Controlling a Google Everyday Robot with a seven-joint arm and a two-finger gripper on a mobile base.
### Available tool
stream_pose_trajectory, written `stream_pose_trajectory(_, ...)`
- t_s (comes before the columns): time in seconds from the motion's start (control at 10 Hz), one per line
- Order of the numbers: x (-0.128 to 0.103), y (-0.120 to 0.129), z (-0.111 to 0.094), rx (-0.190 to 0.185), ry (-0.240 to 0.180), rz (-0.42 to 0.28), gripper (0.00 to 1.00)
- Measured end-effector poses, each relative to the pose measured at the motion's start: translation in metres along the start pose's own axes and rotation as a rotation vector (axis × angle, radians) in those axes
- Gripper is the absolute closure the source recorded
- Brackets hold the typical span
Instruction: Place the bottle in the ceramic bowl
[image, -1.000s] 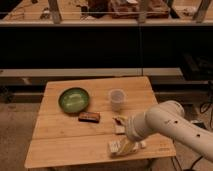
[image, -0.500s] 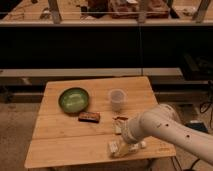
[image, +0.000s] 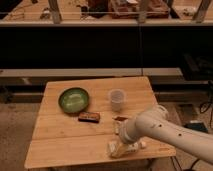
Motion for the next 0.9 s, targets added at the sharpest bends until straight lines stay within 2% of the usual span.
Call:
stream_pose_trajectory(0.2,0.003,0.001,0.011,-0.002,0.001,0.002,0.2)
stream_pose_trajectory(0.5,0.016,0.001,0.009,-0.017,0.003,0.029,0.2)
stream_pose_trajectory(0.9,0.051,0.017,0.049,-0.106,-0.016,0.048,0.2)
